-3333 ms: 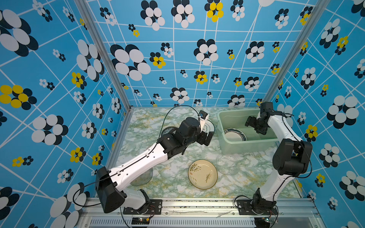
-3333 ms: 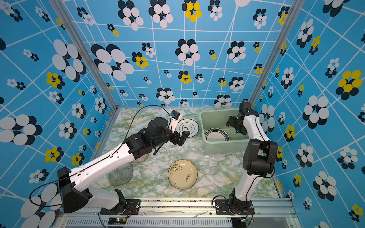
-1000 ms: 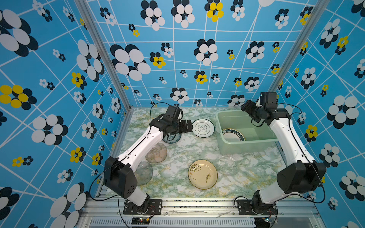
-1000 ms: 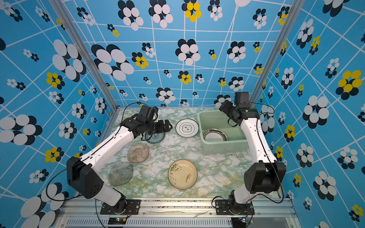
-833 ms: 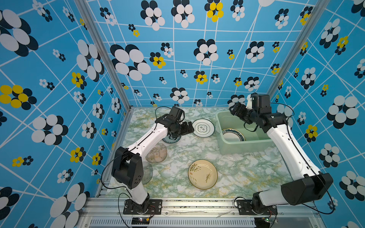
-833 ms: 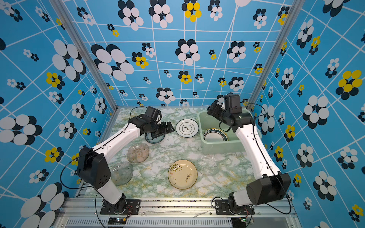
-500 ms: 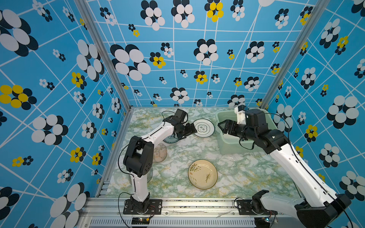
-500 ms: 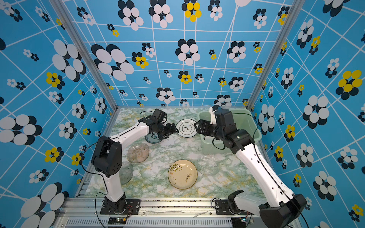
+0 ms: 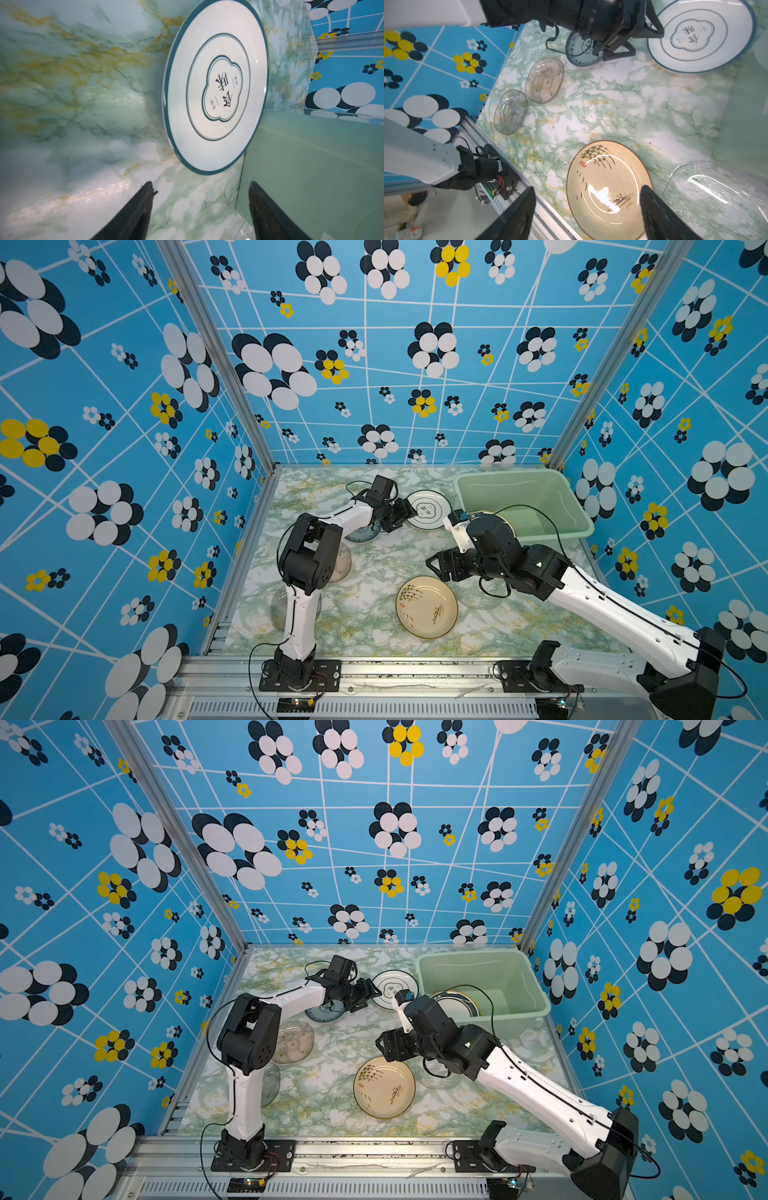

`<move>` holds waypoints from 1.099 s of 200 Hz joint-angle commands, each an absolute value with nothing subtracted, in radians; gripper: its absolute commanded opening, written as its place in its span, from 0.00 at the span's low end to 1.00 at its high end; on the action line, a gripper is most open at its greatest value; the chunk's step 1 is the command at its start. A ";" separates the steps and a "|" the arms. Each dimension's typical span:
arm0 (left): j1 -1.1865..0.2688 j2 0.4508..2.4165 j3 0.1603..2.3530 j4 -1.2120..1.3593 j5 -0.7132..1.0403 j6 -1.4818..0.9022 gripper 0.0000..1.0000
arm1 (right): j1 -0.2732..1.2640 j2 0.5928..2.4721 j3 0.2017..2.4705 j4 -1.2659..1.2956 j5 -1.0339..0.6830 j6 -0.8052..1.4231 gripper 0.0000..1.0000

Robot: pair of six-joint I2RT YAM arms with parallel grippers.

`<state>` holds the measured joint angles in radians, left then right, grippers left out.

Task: Place the plates into the plastic bin on the countertop
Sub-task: 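Pinch and tilt the cloud-pattern plate rim with the left gripper while the right approaches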

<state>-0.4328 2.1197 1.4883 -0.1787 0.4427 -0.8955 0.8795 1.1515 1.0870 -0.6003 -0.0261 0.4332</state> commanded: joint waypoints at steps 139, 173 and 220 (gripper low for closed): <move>-0.417 2.263 1.494 0.041 0.463 -0.983 0.24 | 0.919 1.219 1.061 -0.559 0.097 0.351 0.77; -0.413 2.243 1.465 0.038 0.444 -0.985 0.12 | 0.919 1.241 1.081 -0.582 0.107 0.364 0.76; -0.396 2.143 1.351 0.046 0.411 -0.997 0.02 | 0.918 1.245 1.100 -0.620 0.184 0.407 0.77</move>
<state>-0.4061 2.1990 1.4284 0.0860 0.4553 -1.0061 0.9154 1.2430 1.0615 -0.5751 0.1135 0.3710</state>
